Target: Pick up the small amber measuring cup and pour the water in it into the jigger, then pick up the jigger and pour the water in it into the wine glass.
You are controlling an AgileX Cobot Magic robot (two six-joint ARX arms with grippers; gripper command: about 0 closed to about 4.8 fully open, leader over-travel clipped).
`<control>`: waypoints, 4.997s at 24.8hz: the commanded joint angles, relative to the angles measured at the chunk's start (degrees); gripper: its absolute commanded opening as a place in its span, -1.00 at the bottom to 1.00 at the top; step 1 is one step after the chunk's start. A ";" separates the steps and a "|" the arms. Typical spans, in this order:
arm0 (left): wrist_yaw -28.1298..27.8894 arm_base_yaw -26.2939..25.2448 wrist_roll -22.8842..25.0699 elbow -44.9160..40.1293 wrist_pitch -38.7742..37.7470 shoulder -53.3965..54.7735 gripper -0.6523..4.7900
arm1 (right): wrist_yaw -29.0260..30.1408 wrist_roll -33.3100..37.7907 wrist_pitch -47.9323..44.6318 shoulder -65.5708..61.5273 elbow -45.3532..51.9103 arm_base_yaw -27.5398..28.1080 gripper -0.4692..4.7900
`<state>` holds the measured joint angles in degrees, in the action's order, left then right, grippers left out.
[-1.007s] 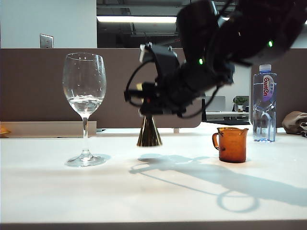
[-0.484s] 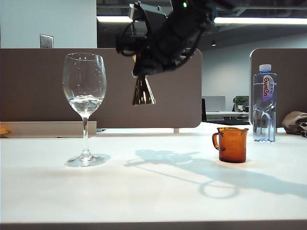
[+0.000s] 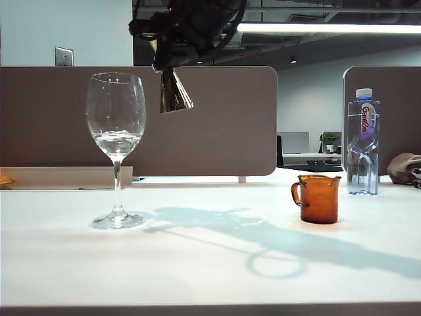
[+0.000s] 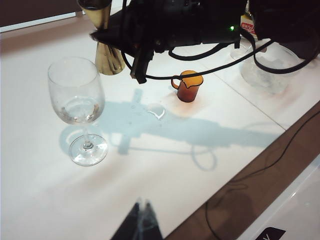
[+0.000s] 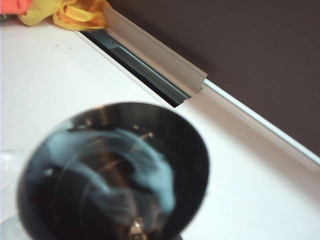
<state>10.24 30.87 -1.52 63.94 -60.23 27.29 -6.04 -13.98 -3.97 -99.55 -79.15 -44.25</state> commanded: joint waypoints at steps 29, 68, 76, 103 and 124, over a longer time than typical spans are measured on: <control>0.02 -0.02 0.24 0.11 0.72 0.02 -0.77 | -6.10 -33.64 5.92 -1.68 -3.72 -2.10 -0.84; 0.02 -0.02 0.24 0.11 0.72 0.02 -0.77 | -9.60 -78.05 -13.90 -3.04 -3.93 -3.48 -0.84; 0.02 -0.02 0.24 0.11 0.72 0.02 -0.77 | -4.33 -83.76 -14.75 -3.04 -3.96 -3.48 -0.84; 0.04 -0.02 0.24 0.11 0.72 0.02 -0.77 | -7.69 -5.33 -21.11 -0.13 12.07 4.79 -0.84; 0.04 -0.02 0.24 0.11 0.72 0.02 -0.77 | 0.22 18.97 -44.76 -4.83 35.78 5.81 -0.84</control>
<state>10.24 30.87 -1.52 63.92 -60.25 27.31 -5.89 4.69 -47.13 -104.29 -43.48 -38.41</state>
